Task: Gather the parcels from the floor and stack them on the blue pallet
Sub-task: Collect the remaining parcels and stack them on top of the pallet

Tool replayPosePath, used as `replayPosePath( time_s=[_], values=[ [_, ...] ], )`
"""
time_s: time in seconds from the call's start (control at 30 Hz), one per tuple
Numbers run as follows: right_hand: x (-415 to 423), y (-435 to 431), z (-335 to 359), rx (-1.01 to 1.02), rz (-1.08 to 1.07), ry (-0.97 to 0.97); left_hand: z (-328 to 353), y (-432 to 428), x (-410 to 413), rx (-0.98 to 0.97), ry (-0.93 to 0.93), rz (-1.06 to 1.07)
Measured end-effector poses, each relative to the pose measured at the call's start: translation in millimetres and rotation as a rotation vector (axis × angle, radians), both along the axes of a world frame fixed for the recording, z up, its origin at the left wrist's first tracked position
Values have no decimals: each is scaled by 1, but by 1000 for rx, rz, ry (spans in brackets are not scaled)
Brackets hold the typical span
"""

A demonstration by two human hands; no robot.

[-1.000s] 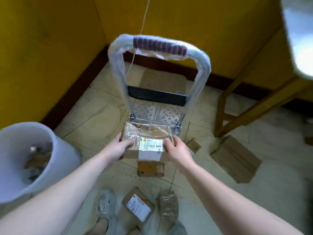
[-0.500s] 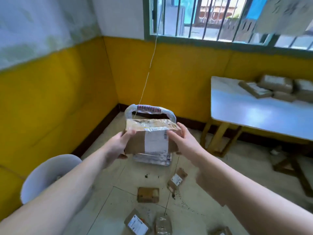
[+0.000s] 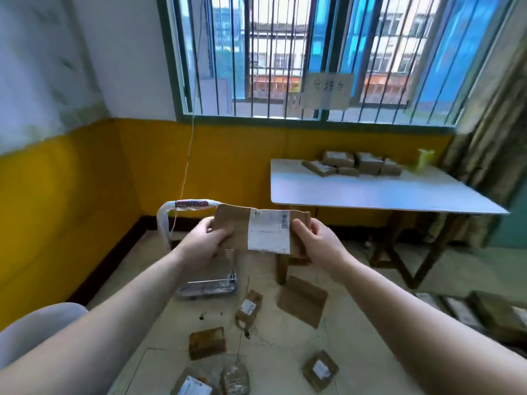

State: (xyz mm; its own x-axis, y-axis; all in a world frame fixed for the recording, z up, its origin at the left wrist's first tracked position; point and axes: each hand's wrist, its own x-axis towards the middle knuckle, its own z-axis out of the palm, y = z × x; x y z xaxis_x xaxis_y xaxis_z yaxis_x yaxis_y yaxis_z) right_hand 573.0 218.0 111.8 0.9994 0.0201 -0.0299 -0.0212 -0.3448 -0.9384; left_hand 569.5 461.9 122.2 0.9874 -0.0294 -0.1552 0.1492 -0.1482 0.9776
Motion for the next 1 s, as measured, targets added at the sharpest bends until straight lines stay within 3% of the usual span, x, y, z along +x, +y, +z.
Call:
replayPosePath(
  time_s=[0.2, 0.4, 0.63, 0.83, 1.0],
  values=[
    [-72, -138, 23, 9, -256, -53, 43, -135, -36, -90, -75, -208],
    [-169, -343, 55, 7, -475, -112, 55, -363, -79, -242, -120, -323],
    [-301, -539, 51, 323, -700, -34, 47, -597, -147, -314, 5, -635],
    [-325, -621, 32, 432, -906, -83, 29, -725, -159, -198, 164, -801],
    [-310, -711, 10, 248, -898, -8, 12, -839, -125, -423, 214, -845]
  ],
)
